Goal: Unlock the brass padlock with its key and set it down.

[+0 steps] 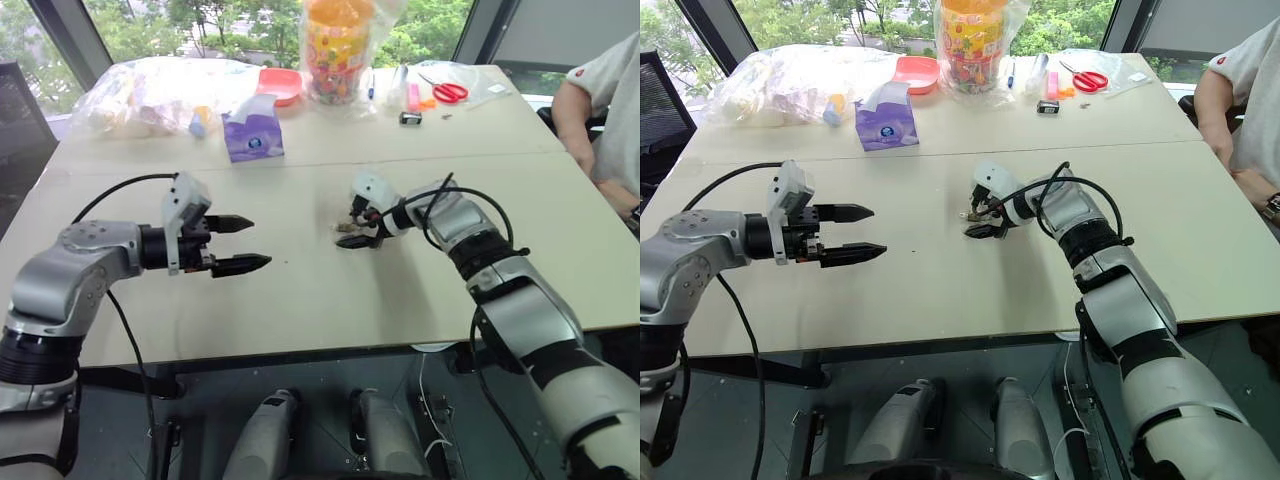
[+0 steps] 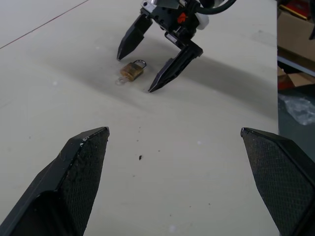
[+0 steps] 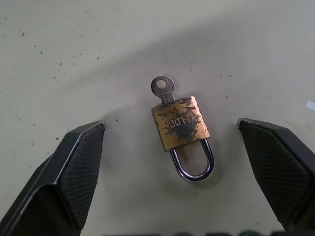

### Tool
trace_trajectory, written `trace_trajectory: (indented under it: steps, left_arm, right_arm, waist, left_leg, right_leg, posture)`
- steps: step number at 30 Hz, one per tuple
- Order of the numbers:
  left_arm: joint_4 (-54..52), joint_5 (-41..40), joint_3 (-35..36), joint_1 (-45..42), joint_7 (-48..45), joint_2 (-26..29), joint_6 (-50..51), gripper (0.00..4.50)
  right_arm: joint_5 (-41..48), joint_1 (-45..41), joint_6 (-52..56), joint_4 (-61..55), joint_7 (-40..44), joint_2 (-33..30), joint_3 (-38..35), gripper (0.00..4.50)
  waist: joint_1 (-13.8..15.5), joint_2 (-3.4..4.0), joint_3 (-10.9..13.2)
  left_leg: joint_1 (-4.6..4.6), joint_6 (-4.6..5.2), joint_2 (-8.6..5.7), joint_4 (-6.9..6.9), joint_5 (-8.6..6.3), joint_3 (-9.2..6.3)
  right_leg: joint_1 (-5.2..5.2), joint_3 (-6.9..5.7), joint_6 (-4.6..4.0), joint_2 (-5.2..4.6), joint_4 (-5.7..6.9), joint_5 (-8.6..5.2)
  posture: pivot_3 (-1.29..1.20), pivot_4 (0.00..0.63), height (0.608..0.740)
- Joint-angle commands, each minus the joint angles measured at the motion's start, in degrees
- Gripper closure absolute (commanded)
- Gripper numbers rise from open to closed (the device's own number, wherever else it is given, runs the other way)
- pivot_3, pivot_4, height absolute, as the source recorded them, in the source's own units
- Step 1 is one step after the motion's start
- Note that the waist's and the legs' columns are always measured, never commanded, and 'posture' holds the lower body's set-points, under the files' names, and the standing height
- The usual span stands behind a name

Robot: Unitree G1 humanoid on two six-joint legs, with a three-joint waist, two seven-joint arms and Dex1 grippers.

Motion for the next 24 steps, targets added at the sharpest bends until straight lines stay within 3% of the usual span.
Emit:
trace_trajectory:
  steps: [1, 5, 6, 10, 12, 14, 18, 23, 24]
  left_arm:
    - [-2.3, -1.4, 2.4, 0.0, 0.9, -0.2, 0.4, 0.00]
    - [-2.4, -1.4, 2.0, -0.4, 1.9, -0.7, 0.5, 0.00]
    - [-2.4, -1.4, 2.0, -0.4, 2.0, -0.8, 0.5, 0.00]
    - [0.6, -2.8, 2.7, -1.7, 2.8, -3.6, 0.8, 0.00]
    - [5.4, -5.9, 5.1, -4.2, 3.5, -6.8, 2.2, 0.00]
    - [10.0, -8.6, 7.1, -7.3, 3.6, -9.5, 3.4, 0.00]
    - [16.4, -9.4, 6.9, -12.4, 1.7, -12.3, 4.0, 0.00]
    - [24.0, -6.8, 3.3, -18.6, -2.9, -14.6, 2.4, 0.00]
    - [25.2, -6.6, 2.9, -19.7, -3.8, -15.1, 2.2, 0.26]
  right_arm:
    - [-1.8, -1.9, -2.8, 4.7, 0.1, 2.1, -1.6, 1.40]
    - [-3.1, -2.2, -5.1, 7.5, -0.5, 3.9, -2.8, 3.58]
    - [-3.4, -2.2, -5.5, 7.7, -0.4, 4.2, -3.1, 3.84]
    - [-6.5, -0.6, -12.2, 2.7, -1.8, 2.2, -2.4, 3.83]
    - [-8.6, 3.1, -22.7, -8.6, -2.4, -1.9, -1.9, 3.83]
    - [-7.9, 6.7, -25.5, -21.8, -2.4, -4.7, -3.7, 3.83]
    - [-5.6, 11.8, -21.7, -41.3, -3.3, -6.7, -7.1, 3.83]
    - [-5.5, 14.7, -14.6, -53.2, -4.7, -7.0, -8.7, 3.83]
    - [-5.8, 14.9, -14.0, -54.0, -5.2, -6.9, -8.8, 3.83]
  waist:
    - [0.0, 0.00, 0.0]
    - [0.0, 0.00, 0.0]
    - [0.0, 0.00, 0.0]
    - [-0.1, 0.02, 0.0]
    - [0.3, 0.03, 0.0]
    - [0.6, 0.04, 0.0]
    - [0.1, 0.03, 0.0]
    - [0.4, 0.02, 0.0]
    - [0.5, 0.02, 0.0]
  left_leg:
    - [0.04, -0.02, 0.02, 0.00, 0.01, 0.00]
    - [0.34, -0.11, 0.06, -0.02, -0.03, 0.00]
    - [0.49, -0.14, 0.08, -0.04, -0.04, 0.00]
    - [0.82, -0.18, 0.11, -0.15, -0.07, 0.00]
    - [0.81, -0.19, 0.12, -0.13, -0.07, 0.00]
    - [0.76, -0.19, 0.10, -0.10, -0.06, -0.01]
    - [0.74, -0.10, 0.11, -0.11, 0.00, 0.03]
    - [0.78, -0.09, 0.20, -0.07, 0.01, 0.08]
    - [0.78, -0.09, 0.20, -0.05, 0.01, 0.09]
  right_leg:
    - [0.03, 0.00, -0.01, 0.03, 0.00, 0.00]
    - [0.31, 0.03, -0.04, 0.10, 0.02, 0.00]
    - [0.44, 0.03, -0.04, 0.12, 0.01, 0.00]
    - [0.69, 0.05, -0.21, 0.14, 0.01, -0.11]
    - [0.68, 0.05, -0.18, 0.15, 0.03, -0.09]
    - [0.65, 0.04, -0.02, 0.14, 0.03, -0.02]
    - [0.62, 0.07, 0.00, 0.12, 0.03, -0.02]
    - [0.65, 0.09, -0.02, 0.16, 0.08, -0.02]
    - [0.67, 0.09, -0.03, 0.16, 0.07, -0.01]
  posture:
    - [0.00, 0.150, 0.740]
    - [0.00, 0.150, 0.740]
    - [0.00, 0.150, 0.740]
    - [0.00, 0.150, 0.740]
    - [0.00, 0.150, 0.740]
    - [0.00, 0.150, 0.740]
    - [0.00, 0.150, 0.740]
    - [0.00, 0.150, 0.740]
    - [0.00, 0.150, 0.740]
